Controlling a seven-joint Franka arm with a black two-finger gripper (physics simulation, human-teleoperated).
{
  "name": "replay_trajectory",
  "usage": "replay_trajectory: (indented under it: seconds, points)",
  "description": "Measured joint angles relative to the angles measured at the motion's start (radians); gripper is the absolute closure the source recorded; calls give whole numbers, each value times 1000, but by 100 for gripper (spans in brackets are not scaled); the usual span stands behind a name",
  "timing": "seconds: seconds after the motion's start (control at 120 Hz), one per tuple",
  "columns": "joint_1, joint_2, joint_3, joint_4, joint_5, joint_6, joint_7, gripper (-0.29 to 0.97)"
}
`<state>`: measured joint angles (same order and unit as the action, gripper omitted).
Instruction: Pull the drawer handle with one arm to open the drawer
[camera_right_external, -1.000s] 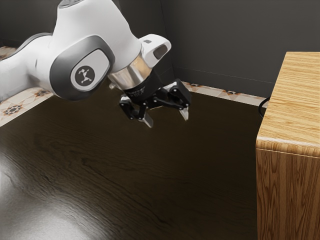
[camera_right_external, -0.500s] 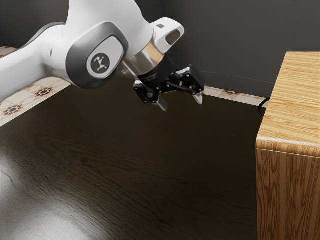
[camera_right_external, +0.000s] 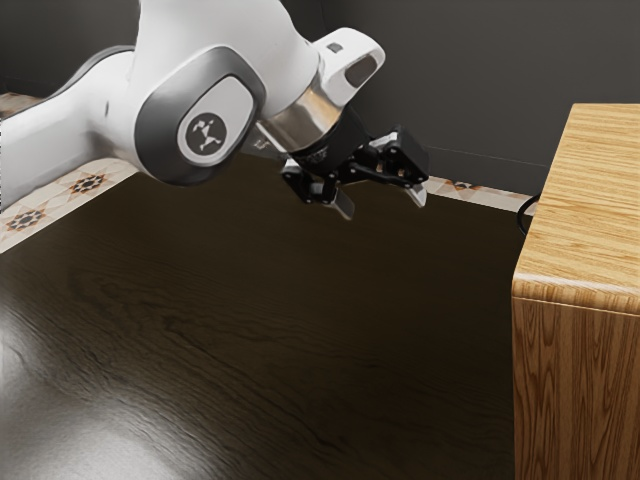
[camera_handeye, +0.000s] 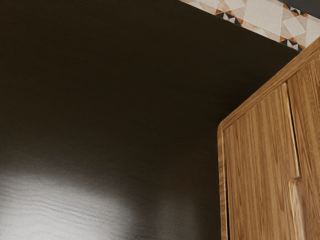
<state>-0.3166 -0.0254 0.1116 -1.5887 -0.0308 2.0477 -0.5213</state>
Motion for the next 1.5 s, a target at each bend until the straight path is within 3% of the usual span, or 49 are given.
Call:
replay_trajectory:
  seconds: [0.492, 0.692, 0.9, 1.233, 1.5]
  points:
    - [6, 52, -29, 11, -55, 75, -154, 1]
    - [-65, 120, -40, 87, -57, 103, -198, 1]
    - [-70, 49, -38, -14, -72, 141, -229, 1]
    - [-29, 58, -41, 4, -68, 168, -259, 2]
    - [-72, 75, -50, 20, -68, 174, -273, 2]
